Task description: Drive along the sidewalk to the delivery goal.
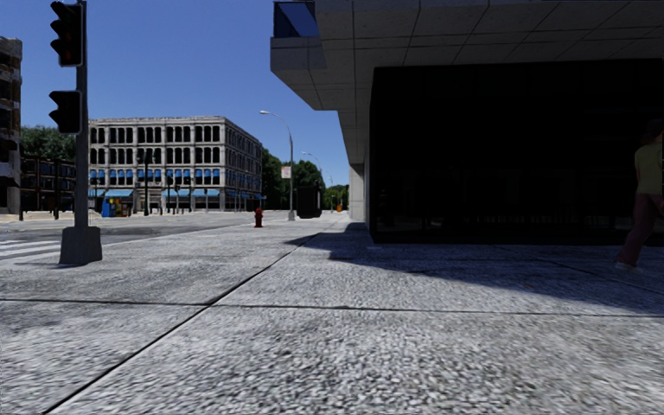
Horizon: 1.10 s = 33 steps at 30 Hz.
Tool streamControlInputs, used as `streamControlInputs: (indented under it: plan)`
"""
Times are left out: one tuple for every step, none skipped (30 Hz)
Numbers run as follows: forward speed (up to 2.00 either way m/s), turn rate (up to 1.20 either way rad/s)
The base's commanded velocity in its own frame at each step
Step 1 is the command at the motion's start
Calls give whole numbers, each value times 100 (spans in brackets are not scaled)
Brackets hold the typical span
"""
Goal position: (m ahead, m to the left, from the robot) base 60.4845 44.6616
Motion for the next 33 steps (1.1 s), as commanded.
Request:
streamControlInputs:
  plan:
    - [189,62]
    - [185,62]
    - [182,62]
    - [182,62]
    - [181,62]
    - [179,62]
    - [178,62]
    - [178,62]
    - [178,62]
    - [177,59]
    - [177,59]
    - [177,57]
    - [177,57]
    - [177,56]
    - [177,56]
    - [177,56]
    - [177,56]
    - [177,56]
    - [177,56]
    - [177,56]
    - [177,56]
    - [177,56]
    - [177,56]
    - [177,55]
    - [177,55]
    - [177,54]
    - [177,54]
    - [177,53]
    - [177,53]
    - [180,53]
    - [182,52]
    - [183,45]
    - [183,45]
